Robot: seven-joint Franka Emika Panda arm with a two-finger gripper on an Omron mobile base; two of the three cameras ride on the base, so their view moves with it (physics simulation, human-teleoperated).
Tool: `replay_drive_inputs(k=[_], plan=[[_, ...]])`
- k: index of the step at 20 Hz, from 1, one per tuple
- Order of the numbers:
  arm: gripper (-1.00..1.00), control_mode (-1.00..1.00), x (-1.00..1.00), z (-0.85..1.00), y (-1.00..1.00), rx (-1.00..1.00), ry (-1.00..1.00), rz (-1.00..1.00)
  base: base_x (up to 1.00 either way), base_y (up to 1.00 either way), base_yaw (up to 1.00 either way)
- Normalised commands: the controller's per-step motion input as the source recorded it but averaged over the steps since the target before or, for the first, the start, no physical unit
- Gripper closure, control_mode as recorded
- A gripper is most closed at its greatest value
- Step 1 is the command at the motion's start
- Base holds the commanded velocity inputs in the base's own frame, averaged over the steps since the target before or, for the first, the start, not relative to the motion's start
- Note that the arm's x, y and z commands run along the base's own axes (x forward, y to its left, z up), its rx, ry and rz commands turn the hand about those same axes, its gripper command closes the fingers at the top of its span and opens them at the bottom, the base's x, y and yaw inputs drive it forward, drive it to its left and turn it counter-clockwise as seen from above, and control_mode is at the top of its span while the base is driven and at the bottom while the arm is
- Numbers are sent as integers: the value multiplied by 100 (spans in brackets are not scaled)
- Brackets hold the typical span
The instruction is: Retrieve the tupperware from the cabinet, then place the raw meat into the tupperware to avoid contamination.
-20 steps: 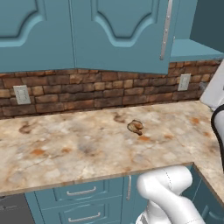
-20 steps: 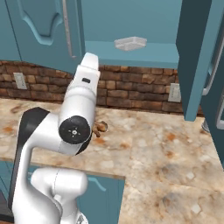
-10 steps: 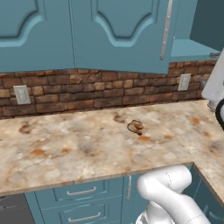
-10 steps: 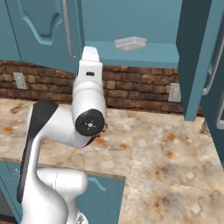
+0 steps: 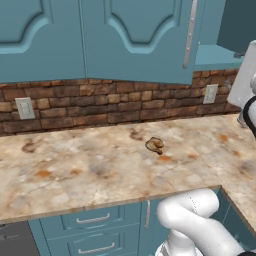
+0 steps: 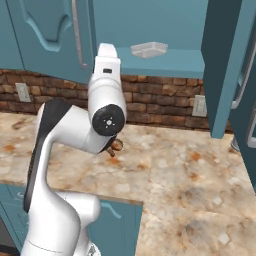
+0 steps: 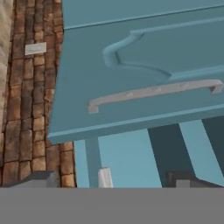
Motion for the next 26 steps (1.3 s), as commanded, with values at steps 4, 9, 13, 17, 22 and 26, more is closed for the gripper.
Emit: replay_drive_inputs(k=[4,9,13,17,22,26], plan=[[-100,-100,18,0,0,0,0,0,0,0,0],[-100,-100,7,0,0,0,0,1,0,0,0],[-100,-100,16,0,0,0,0,4,0,0,0],[-100,-100,19,0,0,0,0,3,0,0,0],[-100,-100,19,0,0,0,0,3,0,0,0],[-100,-100,12,0,0,0,0,4,0,0,0]])
